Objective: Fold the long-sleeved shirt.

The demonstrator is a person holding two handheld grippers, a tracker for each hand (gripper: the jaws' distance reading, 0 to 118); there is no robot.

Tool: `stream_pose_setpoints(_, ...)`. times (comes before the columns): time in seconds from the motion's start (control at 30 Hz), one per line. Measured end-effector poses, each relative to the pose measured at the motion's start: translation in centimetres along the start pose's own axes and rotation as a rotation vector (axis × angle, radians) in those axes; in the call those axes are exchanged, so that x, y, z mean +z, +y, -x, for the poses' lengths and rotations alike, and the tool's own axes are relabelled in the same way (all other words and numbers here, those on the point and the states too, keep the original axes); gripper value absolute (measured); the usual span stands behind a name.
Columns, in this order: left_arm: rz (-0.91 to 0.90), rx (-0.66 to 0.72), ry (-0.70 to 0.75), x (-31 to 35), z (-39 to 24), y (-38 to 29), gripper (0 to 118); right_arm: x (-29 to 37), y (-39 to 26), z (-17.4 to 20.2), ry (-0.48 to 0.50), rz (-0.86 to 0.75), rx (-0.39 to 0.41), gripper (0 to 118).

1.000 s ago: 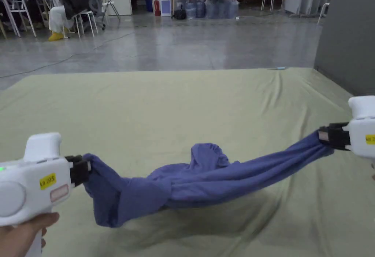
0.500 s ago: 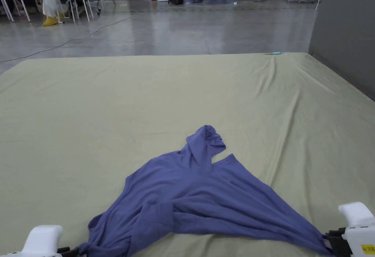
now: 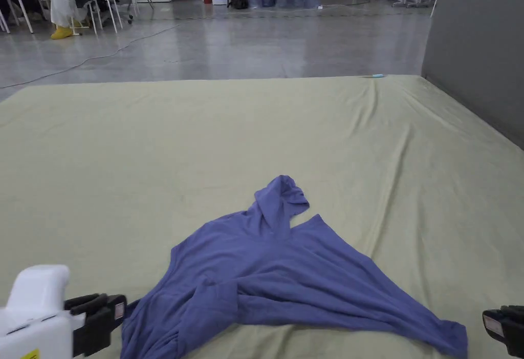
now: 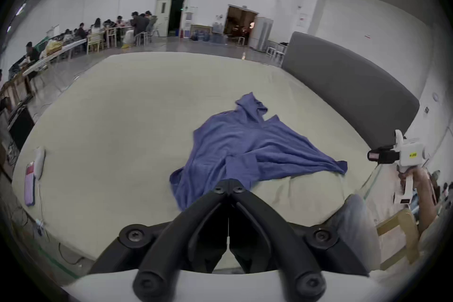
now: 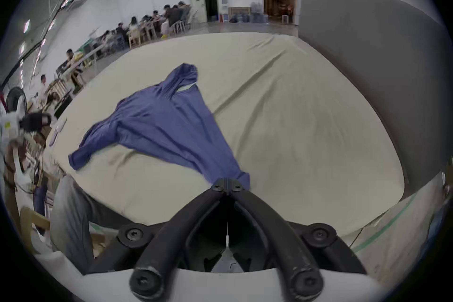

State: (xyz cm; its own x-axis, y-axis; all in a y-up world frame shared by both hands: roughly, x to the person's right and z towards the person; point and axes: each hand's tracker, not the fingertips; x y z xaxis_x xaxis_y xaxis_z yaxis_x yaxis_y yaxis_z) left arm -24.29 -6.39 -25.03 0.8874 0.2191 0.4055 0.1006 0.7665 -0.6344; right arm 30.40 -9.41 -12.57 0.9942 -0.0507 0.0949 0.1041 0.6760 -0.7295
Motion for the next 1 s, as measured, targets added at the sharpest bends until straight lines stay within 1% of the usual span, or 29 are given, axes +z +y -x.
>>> stream_pose_setpoints(0.1,-0.028,-0.013,0.004,-4.1,0.4,3.0,0,-0.1,0.5,1.0,0.025,0.007,-0.005,0)
stream_pose_setpoints(0.13,-0.036,0.002,-0.002,-6.1,0.8,4.3,12,-0.3,0.7,1.2,0.028,0.005,-0.004,0)
stream_pose_setpoints(0.17,-0.043,0.026,0.0,-8.3,1.2,5.7,49,-0.4,1.1,1.4,0.028,0.002,-0.002,0)
stream_pose_setpoints(0.2,-0.023,0.044,0.023,-10.7,1.5,7.0,102,-0.7,1.5,1.5,0.027,0.0,0.002,0)
stream_pose_setpoints(0.23,0.005,0.043,0.041,-13.3,0.8,8.1,117,-1.0,1.8,1.6,0.026,-0.001,0.006,0)
stream_pose_setpoints(0.27,0.011,0.04,0.053,-16.0,0.9,9.2,117,-1.3,2.0,1.8,0.025,-0.001,0.009,0)
stream_pose_setpoints(0.37,0.12,-0.042,0.113,-24.3,1.0,11.8,117,-2.5,2.9,1.8,0.019,0.007,0.012,0)
stream_pose_setpoints(0.4,0.145,-0.032,0.151,-26.7,1.0,12.2,117,-2.8,3.0,2.0,0.016,0.013,0.014,0)
stream_pose_setpoints(0.47,0.209,-0.046,0.139,-31.3,1.5,12.6,116,-3.5,3.4,1.7,0.014,0.028,0.021,0)
stream_pose_setpoints(0.53,0.276,-0.077,0.182,-35.0,2.0,12.6,110,-4.1,3.4,1.8,0.007,0.041,0.024,0)
stream_pose_setpoints(0.6,0.314,-0.086,0.221,-37.2,2.4,12.1,104,-4.6,3.5,1.3,0.004,0.052,0.021,0)
stream_pose_setpoints(0.63,0.331,-0.073,0.215,-38.1,2.9,12.0,99,-4.8,3.5,1.3,0.004,0.056,0.018,0)
stream_pose_setpoints(0.67,0.338,-0.07,0.224,-38.7,3.0,11.7,79,-4.9,3.5,1.3,0.005,0.06,0.017,0)
stream_pose_setpoints(0.7,0.369,-0.063,0.237,-39.0,3.1,11.4,36,-5.0,3.6,1.2,0.004,0.063,0.016,0)
stream_pose_setpoints(0.73,0.385,-0.063,0.235,-39.2,3.1,11.2,30,-5.0,3.7,1.0,0.001,0.065,0.016,0)
stream_pose_setpoints(0.77,0.382,-0.045,0.172,-38.7,3.1,11.1,7,-5.0,3.7,1.0,-0.001,0.069,0.018,0)
stream_pose_setpoints(0.8,0.341,-0.082,0.224,-38.1,2.5,11.1,0,-5.1,3.7,0.9,-0.004,0.071,0.019,0)
stream_pose_setpoints(0.87,0.346,-0.173,0.244,-37.2,1.7,11.4,0,-5.2,4.0,0.4,-0.018,0.075,0.017,0)
stream_pose_setpoints(0.93,0.362,-0.138,0.148,-35.8,1.8,11.7,0,-5.0,4.3,0.2,-0.029,0.066,0.02,0)
stream_pose_setpoints(1.0,0.322,-0.116,0.151,-33.6,1.6,12.1,0,-4.9,4.5,-0.3,-0.049,0.056,0.02,0)
